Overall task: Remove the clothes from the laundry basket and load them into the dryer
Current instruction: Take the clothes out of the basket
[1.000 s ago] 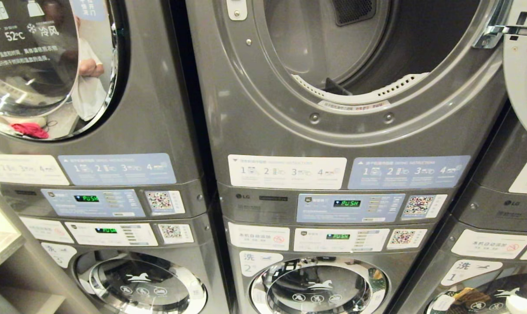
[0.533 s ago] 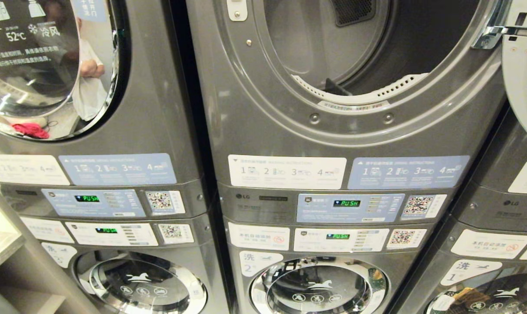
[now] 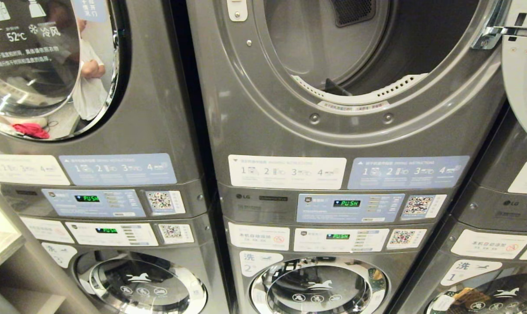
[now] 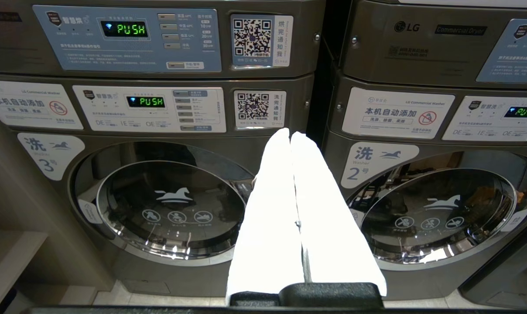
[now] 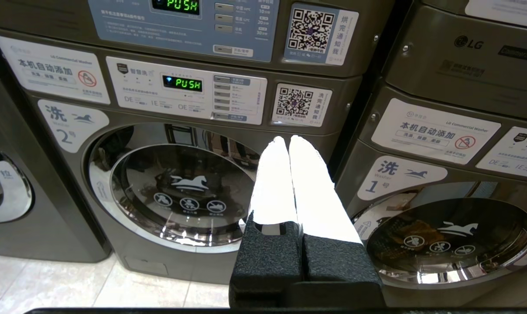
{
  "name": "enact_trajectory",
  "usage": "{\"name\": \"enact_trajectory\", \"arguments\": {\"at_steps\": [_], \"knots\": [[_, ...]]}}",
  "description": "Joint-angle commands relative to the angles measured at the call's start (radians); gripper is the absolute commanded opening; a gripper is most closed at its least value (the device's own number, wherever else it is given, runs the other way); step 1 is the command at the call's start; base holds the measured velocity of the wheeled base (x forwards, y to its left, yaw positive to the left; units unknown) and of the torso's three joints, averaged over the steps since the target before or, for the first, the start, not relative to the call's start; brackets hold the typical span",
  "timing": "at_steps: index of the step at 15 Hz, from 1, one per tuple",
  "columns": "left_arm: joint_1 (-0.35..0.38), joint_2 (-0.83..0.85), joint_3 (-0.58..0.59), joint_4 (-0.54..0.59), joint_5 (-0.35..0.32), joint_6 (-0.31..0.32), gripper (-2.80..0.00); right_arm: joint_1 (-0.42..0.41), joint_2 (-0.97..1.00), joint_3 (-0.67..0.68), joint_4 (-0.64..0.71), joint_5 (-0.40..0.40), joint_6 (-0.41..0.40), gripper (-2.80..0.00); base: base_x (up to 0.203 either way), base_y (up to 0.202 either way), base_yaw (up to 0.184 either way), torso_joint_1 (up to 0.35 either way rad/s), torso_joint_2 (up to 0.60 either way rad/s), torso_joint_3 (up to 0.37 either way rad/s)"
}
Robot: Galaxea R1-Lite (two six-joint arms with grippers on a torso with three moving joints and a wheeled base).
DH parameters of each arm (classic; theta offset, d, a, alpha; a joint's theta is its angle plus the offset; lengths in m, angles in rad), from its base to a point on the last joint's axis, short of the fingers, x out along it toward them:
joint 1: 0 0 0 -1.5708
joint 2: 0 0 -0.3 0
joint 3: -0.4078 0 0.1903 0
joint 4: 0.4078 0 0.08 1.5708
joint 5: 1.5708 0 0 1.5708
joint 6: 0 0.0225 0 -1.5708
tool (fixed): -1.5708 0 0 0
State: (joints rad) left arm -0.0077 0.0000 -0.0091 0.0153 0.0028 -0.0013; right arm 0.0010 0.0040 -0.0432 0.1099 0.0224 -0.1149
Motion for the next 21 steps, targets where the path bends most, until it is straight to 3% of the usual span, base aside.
{"name": "enact_trajectory", "arguments": {"at_steps": [1, 8, 15, 21], "knots": [[0.000, 0.002, 0.000, 0.000, 0.000, 0.000, -2.80, 0.001, -0.004, -0.001, 0.005, 0.001, -0.002, -2.80, 0.000, 0.000, 0.000, 0.000, 0.00, 0.000], [0.000, 0.002, 0.000, -0.003, 0.000, 0.000, -2.80, 0.001, -0.006, -0.001, 0.005, 0.001, 0.003, -2.80, -0.010, 0.000, -0.001, 0.001, 0.00, 0.000], [0.000, 0.002, 0.000, -0.005, 0.000, 0.000, -2.80, 0.001, -0.006, -0.001, 0.004, 0.002, 0.008, -2.80, -0.183, 0.000, 0.001, -0.001, 0.01, 0.001], [0.000, 0.002, 0.001, -0.003, 0.002, 0.001, -2.80, 0.001, -0.006, -0.001, 0.004, 0.002, 0.012, -2.80, -0.009, 0.000, 0.000, 0.004, 0.00, -0.001]]}}
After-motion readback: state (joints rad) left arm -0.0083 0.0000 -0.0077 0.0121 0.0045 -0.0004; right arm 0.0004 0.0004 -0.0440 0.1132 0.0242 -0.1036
